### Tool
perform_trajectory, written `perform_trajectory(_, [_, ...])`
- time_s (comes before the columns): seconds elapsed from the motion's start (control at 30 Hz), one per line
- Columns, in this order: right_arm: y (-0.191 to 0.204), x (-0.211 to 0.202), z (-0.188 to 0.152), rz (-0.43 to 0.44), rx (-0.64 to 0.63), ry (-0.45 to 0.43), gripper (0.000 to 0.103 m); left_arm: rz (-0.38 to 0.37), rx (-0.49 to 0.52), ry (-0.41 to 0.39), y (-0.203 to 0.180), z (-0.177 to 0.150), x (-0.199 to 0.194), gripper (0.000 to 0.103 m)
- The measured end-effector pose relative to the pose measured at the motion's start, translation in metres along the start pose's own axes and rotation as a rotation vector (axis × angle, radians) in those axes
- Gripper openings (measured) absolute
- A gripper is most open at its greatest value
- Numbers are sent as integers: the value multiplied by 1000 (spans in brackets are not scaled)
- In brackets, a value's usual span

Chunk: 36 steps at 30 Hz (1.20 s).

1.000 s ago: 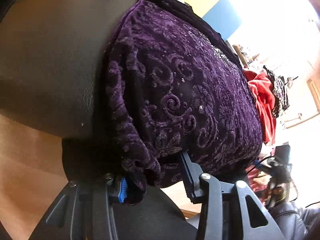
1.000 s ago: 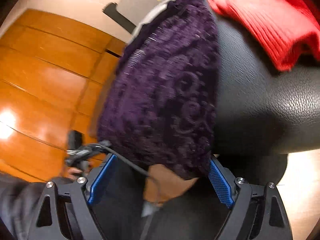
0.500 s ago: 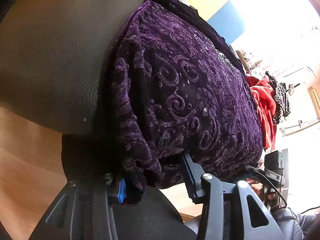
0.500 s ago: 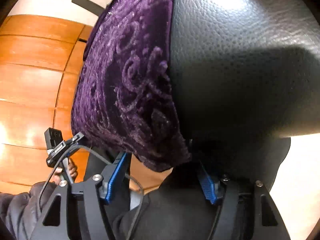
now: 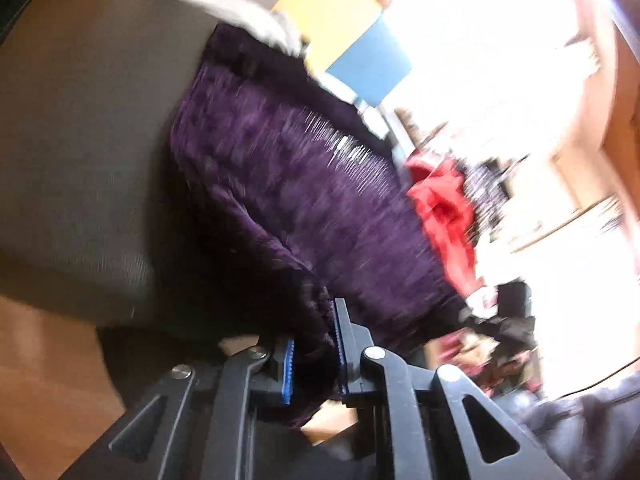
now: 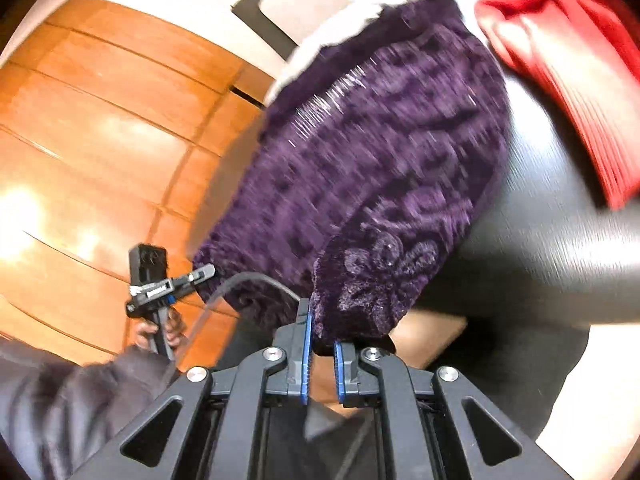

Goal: Fold clothes

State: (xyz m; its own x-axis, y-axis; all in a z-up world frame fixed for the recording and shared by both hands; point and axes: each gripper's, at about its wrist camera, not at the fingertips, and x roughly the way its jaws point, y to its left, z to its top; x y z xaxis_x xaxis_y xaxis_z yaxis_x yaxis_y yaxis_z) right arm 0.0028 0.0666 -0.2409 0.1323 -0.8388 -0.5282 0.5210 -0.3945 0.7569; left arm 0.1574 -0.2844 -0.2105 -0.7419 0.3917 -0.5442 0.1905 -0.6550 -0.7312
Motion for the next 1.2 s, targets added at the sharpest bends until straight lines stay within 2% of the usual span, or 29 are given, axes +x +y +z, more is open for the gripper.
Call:
perform_trajectory(0.13, [1,-14,20,84,13,-58,10,-72,-24,-64,-2,28,-2,10])
perform_trajectory(0.3, [11,-43,66,170,18,-145,10,-133,-40,-121,-4,65,8,10])
perform_trajectory(0.37, [15,-42,84,184,21,-178,10,-157,-46,-144,-6,80,12,10])
perform_trajectory(0.5, [15,-32,120,152,17,-204,10,-199,-55,-178,-7,109,22,10])
perform_trajectory(0.63, [5,-15,157,115,44,-217,10,-182,-71,-192,-2,149,41,10])
perform_trajectory(0.77, [-17,-1,198,75,87,-227,10,-152,-131,-194,20,189,66,10])
perform_trajectory(0.83, [-30,8,208,51,109,-216,10,-80,-163,-174,37,205,88,10])
perform_trajectory(0.9, [-50,20,209,17,155,-185,10,-27,-199,-119,53,208,110,10])
perform_trajectory(1.0, [-79,37,210,-34,222,-139,10,57,-237,-24,76,191,134,8])
perform_trajectory(1.03, [-89,43,210,-51,245,-124,7,47,-250,-22,81,183,132,6])
perform_trajectory(1.1, [-100,37,195,-12,284,-155,6,27,-264,-28,84,165,120,5])
perform_trajectory(1.2, [-92,25,163,5,269,-122,6,67,-229,-10,76,138,104,5])
